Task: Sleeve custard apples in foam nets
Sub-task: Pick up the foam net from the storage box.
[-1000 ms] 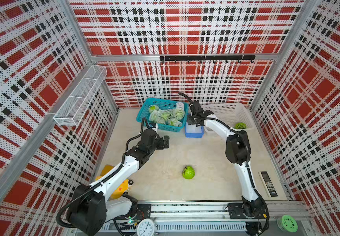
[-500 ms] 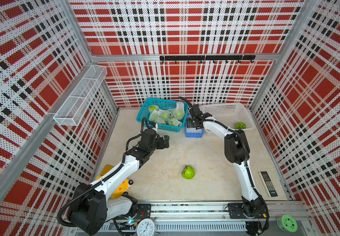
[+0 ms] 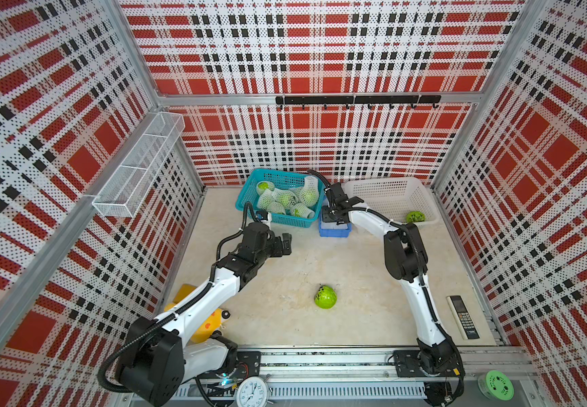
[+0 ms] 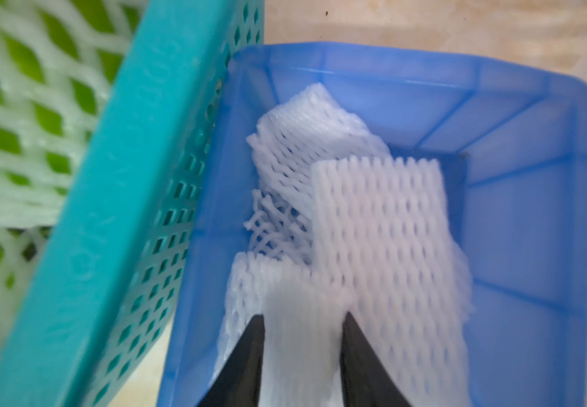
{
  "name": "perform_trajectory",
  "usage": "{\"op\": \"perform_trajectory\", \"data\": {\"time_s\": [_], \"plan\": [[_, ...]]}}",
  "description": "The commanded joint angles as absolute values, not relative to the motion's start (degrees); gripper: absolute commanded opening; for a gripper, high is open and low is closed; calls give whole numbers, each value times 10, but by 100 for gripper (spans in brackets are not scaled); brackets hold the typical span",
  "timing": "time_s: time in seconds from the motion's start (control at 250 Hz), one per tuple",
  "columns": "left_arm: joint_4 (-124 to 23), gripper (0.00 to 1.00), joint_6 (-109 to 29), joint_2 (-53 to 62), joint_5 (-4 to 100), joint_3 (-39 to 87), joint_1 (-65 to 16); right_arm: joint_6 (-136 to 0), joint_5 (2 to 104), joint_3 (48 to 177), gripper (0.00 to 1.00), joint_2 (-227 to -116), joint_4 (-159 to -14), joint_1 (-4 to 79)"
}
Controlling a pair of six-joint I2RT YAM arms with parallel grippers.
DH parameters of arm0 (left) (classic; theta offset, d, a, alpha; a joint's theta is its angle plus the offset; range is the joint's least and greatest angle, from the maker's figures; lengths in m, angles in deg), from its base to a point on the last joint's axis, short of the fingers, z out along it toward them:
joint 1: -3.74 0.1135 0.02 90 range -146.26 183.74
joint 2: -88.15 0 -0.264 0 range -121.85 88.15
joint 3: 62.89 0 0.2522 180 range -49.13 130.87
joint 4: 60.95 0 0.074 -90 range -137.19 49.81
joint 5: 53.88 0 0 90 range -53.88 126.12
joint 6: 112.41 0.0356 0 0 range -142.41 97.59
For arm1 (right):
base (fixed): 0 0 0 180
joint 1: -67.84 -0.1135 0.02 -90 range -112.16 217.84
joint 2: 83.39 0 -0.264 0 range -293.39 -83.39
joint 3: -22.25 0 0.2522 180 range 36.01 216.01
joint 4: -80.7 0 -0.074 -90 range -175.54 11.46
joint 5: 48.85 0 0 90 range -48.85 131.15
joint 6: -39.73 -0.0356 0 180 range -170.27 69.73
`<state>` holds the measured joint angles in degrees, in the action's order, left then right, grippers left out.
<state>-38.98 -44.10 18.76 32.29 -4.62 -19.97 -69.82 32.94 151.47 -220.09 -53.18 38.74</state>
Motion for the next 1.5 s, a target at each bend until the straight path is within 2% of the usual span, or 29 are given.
{"op": "perform_trajectory", "data": {"time_s": [0.0, 0.16, 0.596, 0.76, 0.808, 1.108, 1.28, 1.365, 1.497], "plan": [[-390, 99, -453, 193, 329, -38, -196, -700, 321, 1489, 32, -2154, -556, 387], [-389, 99, -454, 201, 326, -41, -200, -699, 313, 1440, 23, -2102, -575, 382], [-384, 99, -454, 248, 296, -59, -234, -701, 314, 1331, 24, -1982, -606, 371], [-376, 99, -449, 277, 296, -59, -241, -701, 346, 1302, 18, -1941, -616, 371], [-379, 99, -443, 287, 314, -60, -240, -700, 366, 1286, 15, -1921, -628, 371], [-408, 99, -445, 344, 555, -89, -192, -667, 606, 1146, 15, -1746, -667, 370], [-468, 83, -478, 371, 677, -130, -205, -701, 708, 1054, 15, -1657, -706, 369], [-494, 76, -488, 380, 705, -144, -226, -711, 725, 1021, 16, -1624, -714, 369], [-534, 59, -503, 378, 714, -162, -267, -709, 738, 978, 16, -1588, -721, 367]]}}
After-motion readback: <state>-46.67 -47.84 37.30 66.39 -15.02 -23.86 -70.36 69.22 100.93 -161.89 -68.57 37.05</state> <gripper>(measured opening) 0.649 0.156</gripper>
